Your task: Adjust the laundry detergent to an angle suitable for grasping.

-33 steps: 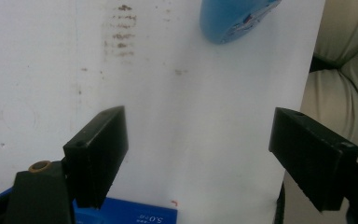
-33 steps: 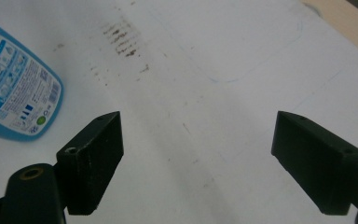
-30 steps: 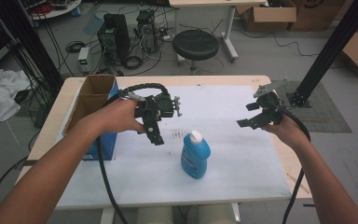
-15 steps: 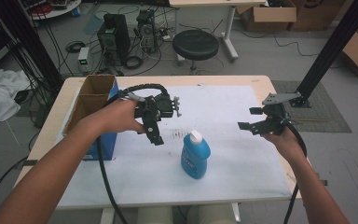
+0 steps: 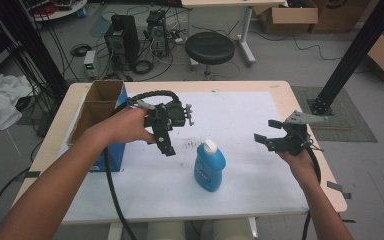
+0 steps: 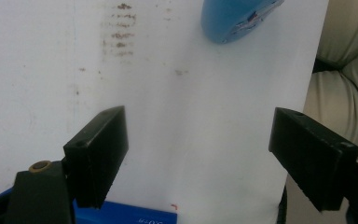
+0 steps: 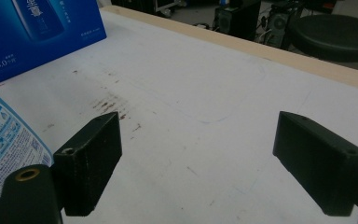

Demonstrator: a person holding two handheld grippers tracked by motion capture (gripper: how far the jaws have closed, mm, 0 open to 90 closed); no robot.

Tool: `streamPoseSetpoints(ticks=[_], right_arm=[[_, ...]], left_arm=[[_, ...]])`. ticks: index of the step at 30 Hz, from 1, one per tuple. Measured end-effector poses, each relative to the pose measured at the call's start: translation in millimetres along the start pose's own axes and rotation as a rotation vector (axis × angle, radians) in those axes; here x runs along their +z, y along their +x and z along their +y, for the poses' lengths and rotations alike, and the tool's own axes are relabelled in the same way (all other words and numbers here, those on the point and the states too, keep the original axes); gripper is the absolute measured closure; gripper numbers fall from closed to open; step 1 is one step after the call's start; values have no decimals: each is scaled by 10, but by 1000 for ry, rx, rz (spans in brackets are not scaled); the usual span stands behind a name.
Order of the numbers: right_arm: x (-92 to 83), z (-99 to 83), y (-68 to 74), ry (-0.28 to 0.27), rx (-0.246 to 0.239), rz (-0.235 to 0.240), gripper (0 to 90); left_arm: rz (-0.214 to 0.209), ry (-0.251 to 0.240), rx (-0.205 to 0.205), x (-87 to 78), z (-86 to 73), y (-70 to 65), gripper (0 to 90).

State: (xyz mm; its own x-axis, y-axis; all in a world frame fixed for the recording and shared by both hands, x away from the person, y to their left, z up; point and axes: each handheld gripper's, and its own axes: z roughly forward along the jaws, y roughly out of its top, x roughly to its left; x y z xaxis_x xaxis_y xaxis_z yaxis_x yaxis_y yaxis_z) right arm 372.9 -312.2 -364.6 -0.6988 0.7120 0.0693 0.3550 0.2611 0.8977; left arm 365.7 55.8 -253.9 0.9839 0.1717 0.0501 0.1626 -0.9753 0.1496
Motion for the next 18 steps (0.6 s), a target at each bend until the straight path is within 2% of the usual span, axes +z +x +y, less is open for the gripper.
streamPoseSetpoints(ticks=[5, 13, 18], right_arm=[[-20, -71, 73, -40, 2, -14, 150], [-83, -200, 270, -91, -7, -53, 150], [-128, -240, 363, -125, 10, -70, 149]], left_arm=[[0, 4, 1, 3, -2, -2, 203], [-1, -4, -4, 5, -11, 12, 203], [0, 1, -3, 16, -10, 17, 203]])
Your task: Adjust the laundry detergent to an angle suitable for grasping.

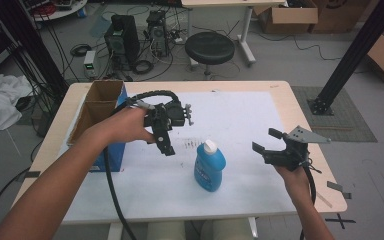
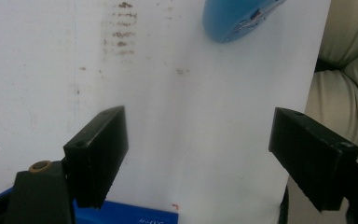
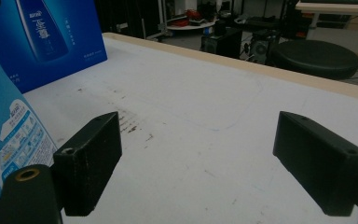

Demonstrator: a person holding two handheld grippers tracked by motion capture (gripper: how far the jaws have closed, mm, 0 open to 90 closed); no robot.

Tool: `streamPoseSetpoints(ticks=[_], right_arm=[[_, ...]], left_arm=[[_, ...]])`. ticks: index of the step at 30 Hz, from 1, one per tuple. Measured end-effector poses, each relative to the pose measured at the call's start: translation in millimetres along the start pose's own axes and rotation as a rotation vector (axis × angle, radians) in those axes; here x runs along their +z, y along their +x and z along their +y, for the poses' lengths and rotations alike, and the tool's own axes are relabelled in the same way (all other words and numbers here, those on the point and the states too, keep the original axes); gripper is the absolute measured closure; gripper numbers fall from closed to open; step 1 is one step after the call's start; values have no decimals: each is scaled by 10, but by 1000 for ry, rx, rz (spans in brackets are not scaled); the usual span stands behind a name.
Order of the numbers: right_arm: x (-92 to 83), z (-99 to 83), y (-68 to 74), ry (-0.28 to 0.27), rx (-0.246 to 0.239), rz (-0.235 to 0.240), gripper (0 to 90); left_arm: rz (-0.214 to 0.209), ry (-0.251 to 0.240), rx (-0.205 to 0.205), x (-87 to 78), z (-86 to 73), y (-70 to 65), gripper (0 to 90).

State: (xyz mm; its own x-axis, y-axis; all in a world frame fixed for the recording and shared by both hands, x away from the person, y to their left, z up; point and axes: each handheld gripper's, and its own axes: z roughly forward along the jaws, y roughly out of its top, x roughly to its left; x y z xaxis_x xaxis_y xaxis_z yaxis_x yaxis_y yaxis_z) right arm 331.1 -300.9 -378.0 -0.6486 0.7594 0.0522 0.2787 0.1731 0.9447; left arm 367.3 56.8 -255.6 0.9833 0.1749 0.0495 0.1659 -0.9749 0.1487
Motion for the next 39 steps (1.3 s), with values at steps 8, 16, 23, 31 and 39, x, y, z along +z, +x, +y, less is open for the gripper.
streamPoseSetpoints(ticks=[8, 16, 23, 31, 39], right_arm=[[-65, -33, 199, -29, 4, -28, 149], [-122, -107, 362, -64, 32, -26, 149], [-187, -177, 525, -81, 29, -33, 149], [-186, -258, 713, -80, 30, -21, 149], [-176, -289, 883, -103, 34, -14, 149]], left_arm=[[-2, 5, 2, 5, -7, 6, 203], [-3, 4, 6, 10, -23, 11, 204], [-3, 5, 8, 12, -25, 16, 204], [2, 6, 7, 18, -33, 22, 204], [6, 11, 1, 18, -63, 29, 204]])
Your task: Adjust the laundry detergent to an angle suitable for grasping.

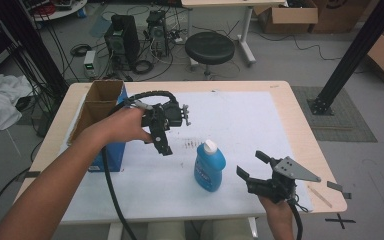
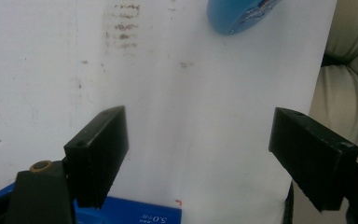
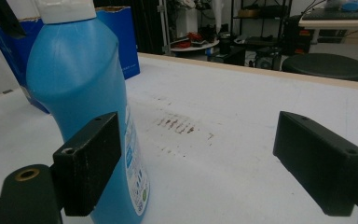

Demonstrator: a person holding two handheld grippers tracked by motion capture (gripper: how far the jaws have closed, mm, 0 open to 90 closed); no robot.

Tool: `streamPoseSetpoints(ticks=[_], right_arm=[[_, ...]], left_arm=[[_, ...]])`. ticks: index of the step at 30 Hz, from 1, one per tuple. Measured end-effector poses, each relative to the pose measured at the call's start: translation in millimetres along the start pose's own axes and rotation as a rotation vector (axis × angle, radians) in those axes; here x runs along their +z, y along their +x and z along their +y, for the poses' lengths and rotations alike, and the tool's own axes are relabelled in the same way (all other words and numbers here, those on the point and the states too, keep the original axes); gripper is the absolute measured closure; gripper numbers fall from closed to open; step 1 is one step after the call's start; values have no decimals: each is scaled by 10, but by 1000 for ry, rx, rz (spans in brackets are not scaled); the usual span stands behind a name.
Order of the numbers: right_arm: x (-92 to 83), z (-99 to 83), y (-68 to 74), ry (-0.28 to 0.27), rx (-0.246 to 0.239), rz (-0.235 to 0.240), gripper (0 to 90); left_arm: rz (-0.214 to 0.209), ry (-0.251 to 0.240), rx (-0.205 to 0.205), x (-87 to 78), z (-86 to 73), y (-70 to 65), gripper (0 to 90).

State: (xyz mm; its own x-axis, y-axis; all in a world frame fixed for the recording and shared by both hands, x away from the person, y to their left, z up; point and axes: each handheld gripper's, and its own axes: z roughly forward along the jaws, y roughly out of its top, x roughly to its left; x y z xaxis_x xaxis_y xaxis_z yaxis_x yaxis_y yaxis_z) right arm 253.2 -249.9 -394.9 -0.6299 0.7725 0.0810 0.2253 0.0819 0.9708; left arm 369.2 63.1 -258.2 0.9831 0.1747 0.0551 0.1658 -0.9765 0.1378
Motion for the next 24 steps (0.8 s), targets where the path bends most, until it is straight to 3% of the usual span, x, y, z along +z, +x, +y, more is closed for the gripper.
streamPoseSetpoints(ticks=[18, 24], right_arm=[[31, -60, 385, 4, -52, 28, 146], [117, -102, 453, 2, -40, 44, 146]], left_arm=[[3, 1, 0, 11, -13, 7, 204], [3, 1, 0, 12, -9, 5, 204]])
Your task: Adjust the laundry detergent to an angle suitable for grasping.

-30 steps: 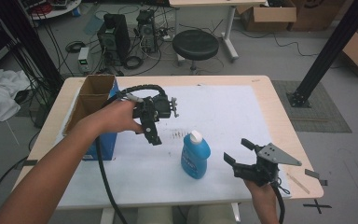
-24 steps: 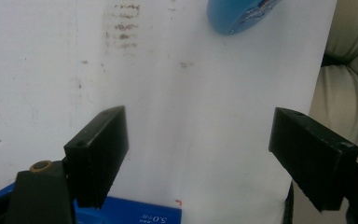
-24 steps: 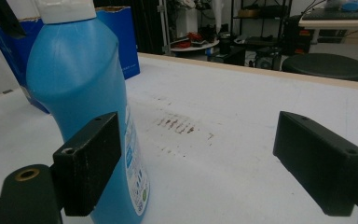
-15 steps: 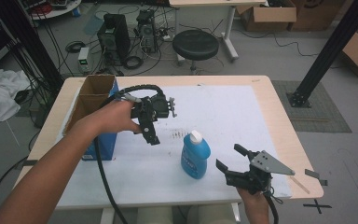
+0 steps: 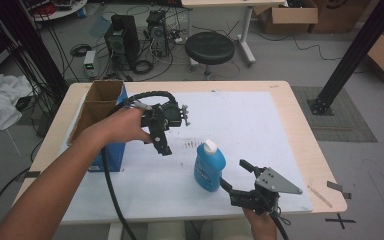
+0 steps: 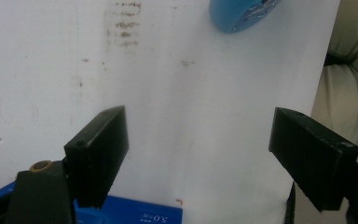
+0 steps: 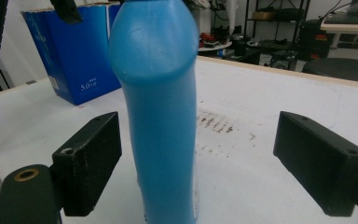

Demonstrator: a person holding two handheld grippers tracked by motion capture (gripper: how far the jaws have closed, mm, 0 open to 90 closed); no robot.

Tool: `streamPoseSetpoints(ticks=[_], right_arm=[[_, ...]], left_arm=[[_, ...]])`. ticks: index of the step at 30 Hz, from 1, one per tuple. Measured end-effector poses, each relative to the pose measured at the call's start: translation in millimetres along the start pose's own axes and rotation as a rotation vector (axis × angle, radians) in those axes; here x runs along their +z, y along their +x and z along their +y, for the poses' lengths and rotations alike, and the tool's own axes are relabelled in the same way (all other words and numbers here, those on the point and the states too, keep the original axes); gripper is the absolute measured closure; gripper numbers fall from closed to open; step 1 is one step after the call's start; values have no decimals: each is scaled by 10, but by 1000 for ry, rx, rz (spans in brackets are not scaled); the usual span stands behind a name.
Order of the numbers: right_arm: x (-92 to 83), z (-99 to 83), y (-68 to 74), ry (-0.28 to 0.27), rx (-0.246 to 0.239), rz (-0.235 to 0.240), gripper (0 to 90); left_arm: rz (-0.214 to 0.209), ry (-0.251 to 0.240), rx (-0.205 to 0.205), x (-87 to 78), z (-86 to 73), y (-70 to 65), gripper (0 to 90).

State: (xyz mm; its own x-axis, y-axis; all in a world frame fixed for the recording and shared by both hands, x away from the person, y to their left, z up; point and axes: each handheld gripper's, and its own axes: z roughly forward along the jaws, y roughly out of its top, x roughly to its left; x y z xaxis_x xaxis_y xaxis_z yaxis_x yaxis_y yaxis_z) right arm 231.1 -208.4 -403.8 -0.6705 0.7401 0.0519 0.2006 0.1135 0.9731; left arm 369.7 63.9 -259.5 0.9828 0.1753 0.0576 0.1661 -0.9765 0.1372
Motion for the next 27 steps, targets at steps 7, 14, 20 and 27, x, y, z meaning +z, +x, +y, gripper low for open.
streamPoseSetpoints(ticks=[7, 14, 20, 27], right_arm=[[129, -20, 55, 4, 5, 11, 147], [243, -21, 106, 8, -7, 16, 147], [357, -6, 117, 8, -3, 15, 147], [468, 1, 161, 8, -14, -2, 147]], left_arm=[[0, 0, -1, 4, -3, 2, 204], [-1, -1, -1, 9, 2, 8, 204], [-1, -2, -3, 11, 2, 13, 204], [-3, -1, -8, 13, -5, 18, 205]])
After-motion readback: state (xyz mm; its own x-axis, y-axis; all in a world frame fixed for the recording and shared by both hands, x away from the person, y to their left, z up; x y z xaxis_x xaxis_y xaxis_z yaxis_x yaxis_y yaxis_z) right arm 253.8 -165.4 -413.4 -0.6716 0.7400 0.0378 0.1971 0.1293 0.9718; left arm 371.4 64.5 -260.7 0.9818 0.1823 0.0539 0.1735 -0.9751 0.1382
